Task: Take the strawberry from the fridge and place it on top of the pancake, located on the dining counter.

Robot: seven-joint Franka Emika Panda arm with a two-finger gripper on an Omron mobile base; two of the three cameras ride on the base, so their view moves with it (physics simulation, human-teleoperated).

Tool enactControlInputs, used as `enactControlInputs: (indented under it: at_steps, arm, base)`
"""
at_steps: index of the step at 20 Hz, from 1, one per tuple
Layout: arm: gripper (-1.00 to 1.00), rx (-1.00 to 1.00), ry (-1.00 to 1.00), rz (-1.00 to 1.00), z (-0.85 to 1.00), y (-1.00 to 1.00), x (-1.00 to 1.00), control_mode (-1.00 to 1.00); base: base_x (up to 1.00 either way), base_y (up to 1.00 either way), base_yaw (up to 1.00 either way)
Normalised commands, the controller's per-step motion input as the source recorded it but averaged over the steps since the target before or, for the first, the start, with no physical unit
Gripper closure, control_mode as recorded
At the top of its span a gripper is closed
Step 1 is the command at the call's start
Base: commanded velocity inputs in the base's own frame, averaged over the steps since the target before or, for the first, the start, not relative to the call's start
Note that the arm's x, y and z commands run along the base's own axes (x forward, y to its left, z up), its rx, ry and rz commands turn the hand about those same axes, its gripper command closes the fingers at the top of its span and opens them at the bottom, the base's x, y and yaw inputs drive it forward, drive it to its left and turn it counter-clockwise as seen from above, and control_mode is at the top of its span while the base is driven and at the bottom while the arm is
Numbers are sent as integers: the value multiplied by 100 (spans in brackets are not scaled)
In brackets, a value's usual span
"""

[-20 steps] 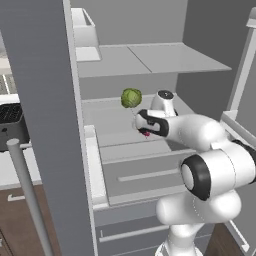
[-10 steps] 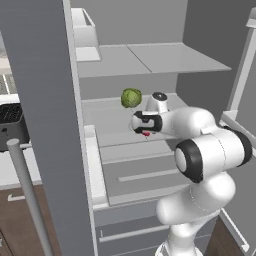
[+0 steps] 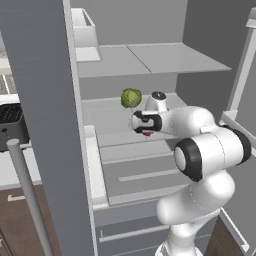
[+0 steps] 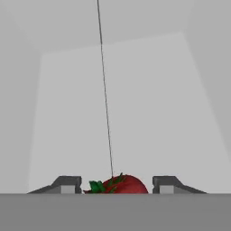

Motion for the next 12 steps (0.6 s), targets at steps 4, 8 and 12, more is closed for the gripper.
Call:
enactControlInputs:
  at_steps: [4, 8, 12]
  arm:
    - [100, 0, -16, 0, -6, 0, -78, -100]
    - [100, 0, -24, 0, 34, 0, -92, -100]
    - [100, 0, -13, 0, 95, 0, -83, -100]
  base:
    - [0, 0, 0]
    - [0, 0, 0]
    - [0, 0, 0]
